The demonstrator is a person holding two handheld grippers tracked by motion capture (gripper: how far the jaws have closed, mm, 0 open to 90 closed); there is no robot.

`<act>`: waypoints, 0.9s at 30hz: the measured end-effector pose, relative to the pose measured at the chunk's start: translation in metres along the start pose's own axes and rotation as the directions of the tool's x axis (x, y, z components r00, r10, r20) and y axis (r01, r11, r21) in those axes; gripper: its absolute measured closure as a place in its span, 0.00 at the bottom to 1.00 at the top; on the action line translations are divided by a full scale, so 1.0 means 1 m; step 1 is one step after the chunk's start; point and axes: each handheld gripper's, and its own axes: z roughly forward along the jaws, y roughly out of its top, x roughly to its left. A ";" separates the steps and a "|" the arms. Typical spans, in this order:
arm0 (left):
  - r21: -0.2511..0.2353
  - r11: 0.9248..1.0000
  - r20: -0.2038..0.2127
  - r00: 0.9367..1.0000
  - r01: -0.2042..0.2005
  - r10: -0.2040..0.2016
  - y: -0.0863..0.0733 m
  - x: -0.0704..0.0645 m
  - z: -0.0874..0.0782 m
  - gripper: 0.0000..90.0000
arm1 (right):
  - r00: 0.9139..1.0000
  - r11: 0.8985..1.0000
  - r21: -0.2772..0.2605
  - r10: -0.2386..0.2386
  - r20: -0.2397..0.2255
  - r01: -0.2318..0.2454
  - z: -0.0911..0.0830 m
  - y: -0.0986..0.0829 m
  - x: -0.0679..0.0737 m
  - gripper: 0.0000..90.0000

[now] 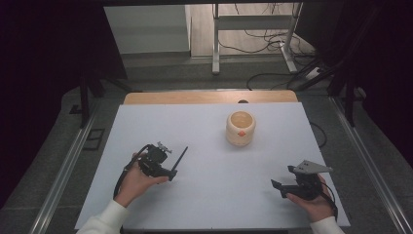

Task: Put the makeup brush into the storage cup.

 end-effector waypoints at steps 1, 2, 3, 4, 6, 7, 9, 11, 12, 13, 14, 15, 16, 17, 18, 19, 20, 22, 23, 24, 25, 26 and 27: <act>0.009 1.000 -0.006 1.000 -0.005 0.005 0.003 -0.001 0.001 0.30 | 1.000 1.000 -0.002 0.002 0.000 -0.002 0.000 0.000 0.000 0.18; 0.009 1.000 -0.006 1.000 -0.005 0.005 0.003 -0.001 0.001 0.30 | 1.000 1.000 -0.002 0.002 0.000 -0.002 0.000 0.000 0.000 0.18; 0.020 1.000 -0.006 1.000 -0.011 0.011 0.005 -0.002 0.002 0.30 | 1.000 1.000 -0.002 0.002 0.000 -0.002 0.000 0.000 0.000 0.18; 0.025 1.000 -0.004 1.000 -0.009 0.009 0.007 -0.002 0.004 0.31 | 1.000 1.000 -0.001 0.002 0.000 -0.002 0.000 0.000 0.000 0.18; 0.042 0.999 -0.006 1.000 -0.010 0.010 0.010 -0.003 0.006 0.32 | 1.000 1.000 -0.001 0.003 -0.001 -0.003 0.000 0.000 0.000 0.18; 0.044 0.999 -0.005 1.000 -0.009 0.009 0.010 -0.003 0.007 0.32 | 1.000 1.000 -0.001 0.002 -0.001 -0.002 0.000 0.000 0.000 0.18; 0.056 0.998 -0.003 1.000 -0.011 0.011 0.012 -0.003 0.010 0.33 | 1.000 1.000 -0.001 0.002 0.000 -0.002 0.000 0.000 0.000 0.18; 0.065 0.998 -0.002 1.000 -0.009 0.009 0.013 -0.004 0.012 0.33 | 1.000 1.000 -0.002 0.002 0.001 -0.002 0.000 0.000 -0.001 0.18; 0.072 0.997 -0.002 1.000 -0.011 0.011 0.013 -0.003 0.012 0.33 | 1.000 1.000 -0.003 0.002 0.000 -0.002 0.000 0.000 -0.001 0.18; 0.075 0.997 0.000 1.000 -0.006 0.006 0.014 -0.003 0.013 0.33 | 1.000 1.000 -0.004 0.001 -0.001 -0.001 0.000 0.000 -0.001 0.18; 0.083 0.996 0.000 1.000 -0.010 0.010 0.014 -0.003 0.014 0.33 | 1.000 1.000 -0.002 0.001 -0.002 -0.001 0.000 0.000 -0.001 0.18; 0.083 0.997 -0.002 1.000 -0.004 0.004 0.014 -0.003 0.014 0.33 | 1.000 1.000 -0.002 0.001 -0.002 -0.001 0.000 0.000 -0.001 0.18; 0.086 0.996 -0.001 1.000 -0.001 0.001 0.014 -0.002 0.015 0.33 | 1.000 1.000 -0.002 0.002 -0.003 -0.002 0.000 0.000 0.000 0.18; 0.092 0.996 -0.003 1.000 -0.007 0.008 0.014 -0.001 0.016 0.33 | 1.000 1.000 -0.001 0.001 -0.002 -0.001 0.000 0.000 0.000 0.17; 0.092 0.996 -0.003 1.000 -0.007 0.008 0.014 -0.001 0.016 0.33 | 1.000 1.000 -0.001 0.001 -0.002 -0.001 0.000 0.000 0.000 0.17; 0.093 0.996 -0.004 1.000 -0.006 0.006 0.014 -0.001 0.016 0.33 | 1.000 1.000 -0.001 0.001 -0.002 -0.002 0.000 0.000 0.000 0.18; 0.089 0.996 -0.004 1.000 0.005 -0.004 0.013 -0.001 0.017 0.34 | 1.000 1.000 -0.001 0.002 -0.002 -0.002 0.000 0.000 -0.001 0.18; 0.101 0.995 -0.001 1.000 0.002 -0.002 0.014 0.001 0.019 0.35 | 1.000 1.000 -0.003 0.001 -0.001 -0.001 0.000 0.000 0.000 0.17; 0.102 0.995 0.000 1.000 0.004 -0.004 0.014 0.002 0.020 0.37 | 1.000 1.000 -0.004 0.001 -0.001 -0.001 0.000 0.000 -0.001 0.18; 0.104 0.995 0.003 1.000 0.005 -0.005 0.014 0.002 0.020 0.38 | 1.000 1.000 -0.005 0.001 0.000 -0.001 0.000 0.000 -0.001 0.18; 0.107 0.994 0.006 1.000 0.005 -0.006 0.014 0.003 0.021 0.39 | 1.000 1.000 -0.004 0.001 -0.001 -0.001 0.000 0.000 0.000 0.17; 0.111 0.994 0.008 1.000 0.005 -0.006 0.014 0.003 0.022 0.40 | 1.000 1.000 -0.004 0.001 -0.001 -0.001 0.000 0.000 0.000 0.18; 0.114 0.993 0.007 1.000 0.001 -0.002 0.015 0.003 0.023 0.44 | 1.000 1.000 -0.003 0.001 -0.001 -0.001 0.000 0.000 0.000 0.17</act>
